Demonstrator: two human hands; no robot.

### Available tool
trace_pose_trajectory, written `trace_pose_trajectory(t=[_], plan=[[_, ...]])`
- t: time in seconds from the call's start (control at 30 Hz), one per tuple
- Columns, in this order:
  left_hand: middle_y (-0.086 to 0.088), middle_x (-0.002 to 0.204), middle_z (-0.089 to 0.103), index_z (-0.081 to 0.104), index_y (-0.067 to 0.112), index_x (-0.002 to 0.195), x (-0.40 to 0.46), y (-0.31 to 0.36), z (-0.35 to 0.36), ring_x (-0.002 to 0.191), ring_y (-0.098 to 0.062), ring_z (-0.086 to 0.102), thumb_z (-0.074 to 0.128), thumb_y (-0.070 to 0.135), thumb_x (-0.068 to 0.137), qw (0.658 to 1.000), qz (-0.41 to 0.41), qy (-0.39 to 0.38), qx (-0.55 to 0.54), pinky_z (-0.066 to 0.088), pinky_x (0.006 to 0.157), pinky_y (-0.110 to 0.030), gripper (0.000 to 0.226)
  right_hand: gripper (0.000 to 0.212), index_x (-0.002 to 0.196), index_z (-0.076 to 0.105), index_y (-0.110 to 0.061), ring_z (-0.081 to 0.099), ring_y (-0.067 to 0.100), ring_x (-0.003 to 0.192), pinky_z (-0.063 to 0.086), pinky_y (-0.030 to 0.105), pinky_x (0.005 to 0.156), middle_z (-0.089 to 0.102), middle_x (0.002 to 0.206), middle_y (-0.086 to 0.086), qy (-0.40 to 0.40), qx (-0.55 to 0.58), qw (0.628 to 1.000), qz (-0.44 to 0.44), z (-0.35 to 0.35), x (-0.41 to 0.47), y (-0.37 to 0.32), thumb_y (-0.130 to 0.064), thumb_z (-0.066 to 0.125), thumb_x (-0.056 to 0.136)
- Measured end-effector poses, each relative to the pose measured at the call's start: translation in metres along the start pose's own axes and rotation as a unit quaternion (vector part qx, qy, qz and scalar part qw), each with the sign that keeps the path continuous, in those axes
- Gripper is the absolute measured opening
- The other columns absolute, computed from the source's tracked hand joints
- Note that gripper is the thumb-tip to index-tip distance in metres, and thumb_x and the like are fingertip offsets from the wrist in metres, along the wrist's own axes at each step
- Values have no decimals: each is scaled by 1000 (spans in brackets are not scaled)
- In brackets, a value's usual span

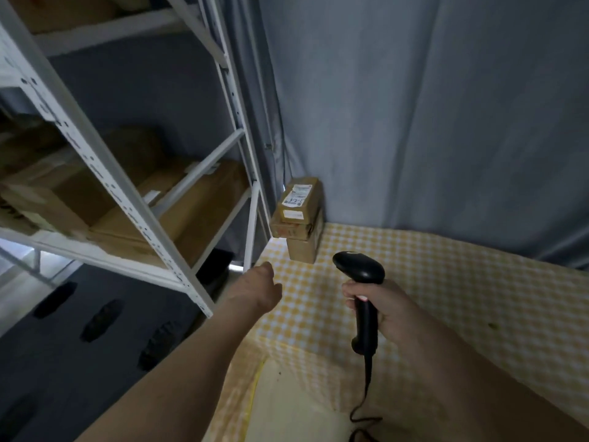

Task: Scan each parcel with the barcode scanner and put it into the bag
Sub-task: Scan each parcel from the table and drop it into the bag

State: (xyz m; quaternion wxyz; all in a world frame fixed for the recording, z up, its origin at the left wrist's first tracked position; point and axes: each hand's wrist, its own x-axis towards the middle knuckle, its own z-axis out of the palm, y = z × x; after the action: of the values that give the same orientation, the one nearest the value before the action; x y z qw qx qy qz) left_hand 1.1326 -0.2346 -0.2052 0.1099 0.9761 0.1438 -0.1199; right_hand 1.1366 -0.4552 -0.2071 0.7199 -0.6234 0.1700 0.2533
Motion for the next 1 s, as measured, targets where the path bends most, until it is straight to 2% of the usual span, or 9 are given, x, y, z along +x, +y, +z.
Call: trace_pose_trajectory(t=[0.17,0.4,0.57,0.67,0.73,0.8,0.87,1.0], plan=[[-8,132,54,47,15,131,69,28,-8,121,-26,53,51,37,97,1000,-4,3,-9,45,92,-32,41,10,84,69,1,59,22,67,49,31,66,63,75,15,1,-3,1000,13,-2,58,-40,3,72,75],[-10,135,52,40,13,135,137,16,-7,124,-27,51,56,36,94,998,-28,-38,-36,45,96,-35,49,13,86,69,2,62,25,74,52,39,89,65,82,17,8,17,999,29,15,120,-75,5,73,74],[-10,141,50,35,14,143,201,9,-15,128,-29,49,58,36,92,993,-17,-72,-91,42,100,-33,60,17,90,70,5,61,26,79,52,35,80,64,84,17,3,5,1000,30,26,160,-91,3,73,74],[-7,141,50,37,19,145,245,8,-20,126,-28,51,59,36,92,989,2,-89,-120,44,99,-32,59,25,90,73,1,62,27,82,49,42,92,67,87,18,6,-5,999,35,33,186,-100,-8,80,67],[-8,138,53,38,18,144,277,6,-25,124,-29,52,58,36,93,986,15,-100,-130,45,99,-33,58,29,87,74,-1,62,27,81,48,45,93,66,85,17,11,-11,999,30,40,206,-106,-13,81,62],[-9,139,51,39,12,142,309,7,-35,125,-29,51,57,32,95,982,13,-115,-150,42,96,-29,54,21,87,71,2,59,28,79,49,45,87,64,81,17,29,-3,999,25,53,228,-116,-8,77,69],[-11,138,51,42,8,139,345,6,-41,123,-29,52,57,30,96,972,-9,-129,-198,41,91,-27,50,11,84,68,3,56,28,76,46,39,76,60,78,18,45,-1,999,23,70,250,-126,-3,72,76],[-18,124,63,58,5,122,412,-2,-35,112,-33,60,62,39,92,944,-38,-150,-292,48,97,-40,45,8,86,65,1,58,24,71,49,26,59,61,77,15,71,21,997,27,100,300,-143,0,70,80]])
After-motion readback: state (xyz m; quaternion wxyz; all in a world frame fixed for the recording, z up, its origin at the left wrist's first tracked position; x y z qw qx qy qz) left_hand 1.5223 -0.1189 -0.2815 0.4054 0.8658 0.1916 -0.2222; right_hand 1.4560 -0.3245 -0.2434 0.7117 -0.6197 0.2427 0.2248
